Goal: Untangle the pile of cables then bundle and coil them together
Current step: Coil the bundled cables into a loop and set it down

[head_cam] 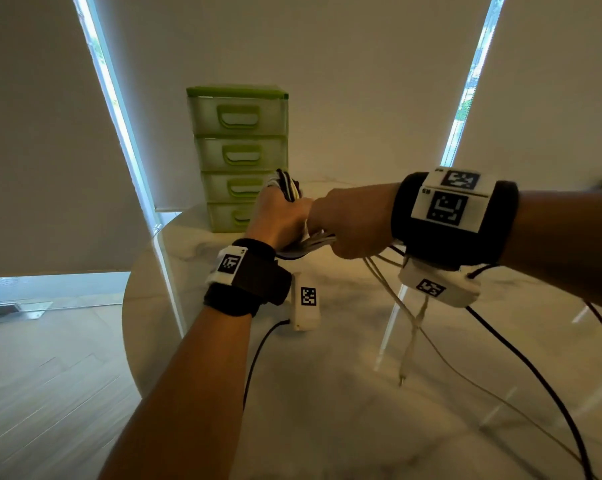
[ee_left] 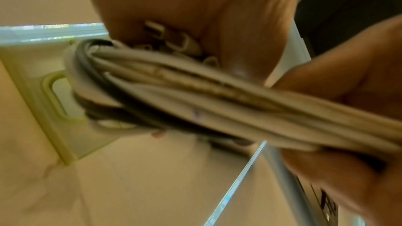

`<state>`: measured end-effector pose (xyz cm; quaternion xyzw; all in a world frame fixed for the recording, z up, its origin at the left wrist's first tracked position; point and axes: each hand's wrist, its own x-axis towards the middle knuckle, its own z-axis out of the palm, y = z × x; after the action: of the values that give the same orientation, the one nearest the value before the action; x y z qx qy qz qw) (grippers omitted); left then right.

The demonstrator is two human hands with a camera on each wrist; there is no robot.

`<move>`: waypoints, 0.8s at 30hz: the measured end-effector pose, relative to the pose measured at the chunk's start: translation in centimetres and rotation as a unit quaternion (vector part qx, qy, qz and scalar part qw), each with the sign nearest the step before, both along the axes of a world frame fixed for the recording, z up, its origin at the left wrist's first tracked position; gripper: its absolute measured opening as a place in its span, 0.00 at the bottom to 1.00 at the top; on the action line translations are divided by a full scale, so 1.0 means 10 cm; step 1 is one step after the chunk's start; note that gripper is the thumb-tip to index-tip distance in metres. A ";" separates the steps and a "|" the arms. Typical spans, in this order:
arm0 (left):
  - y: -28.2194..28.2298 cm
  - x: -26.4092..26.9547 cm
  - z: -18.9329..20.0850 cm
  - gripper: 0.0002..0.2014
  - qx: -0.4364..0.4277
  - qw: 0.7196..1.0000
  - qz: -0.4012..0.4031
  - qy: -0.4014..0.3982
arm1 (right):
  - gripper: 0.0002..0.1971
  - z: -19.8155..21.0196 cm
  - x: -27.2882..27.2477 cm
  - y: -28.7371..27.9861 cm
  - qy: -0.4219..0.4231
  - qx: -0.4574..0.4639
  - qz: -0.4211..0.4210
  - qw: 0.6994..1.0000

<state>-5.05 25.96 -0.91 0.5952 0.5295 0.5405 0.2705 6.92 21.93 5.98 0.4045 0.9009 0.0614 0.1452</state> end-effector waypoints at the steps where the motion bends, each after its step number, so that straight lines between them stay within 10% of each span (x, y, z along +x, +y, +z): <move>1: 0.01 -0.03 -0.02 0.11 -0.016 0.998 -0.015 0.051 | 0.14 0.02 0.00 0.02 0.005 0.008 0.008 1.000; 4: 0.09 -0.14 -0.09 0.14 -0.104 0.985 -0.031 0.133 | 0.08 0.07 0.03 0.08 0.045 0.024 0.033 0.998; 7: 0.01 -0.15 -0.07 0.14 -0.193 0.973 -0.124 -0.017 | 0.10 0.14 0.11 0.14 0.116 0.061 0.048 0.990; 13: -0.10 -0.03 -0.04 0.17 -0.231 0.845 -0.358 -0.324 | 0.16 0.14 0.24 0.32 0.208 0.047 0.026 0.977; 18: -0.09 0.14 -0.08 0.38 -0.234 0.810 -0.419 -0.335 | 0.18 0.09 0.31 0.47 0.244 -0.012 0.048 0.968; 24: -0.01 0.12 -0.15 0.36 -0.202 0.741 -0.501 -0.400 | 0.20 0.00 0.34 0.56 0.269 -0.059 0.004 0.961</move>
<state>-3.84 25.86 -2.39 0.4355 0.0952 0.3958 0.8029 10.36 27.51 5.95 0.3927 0.9105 -0.1022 -0.0790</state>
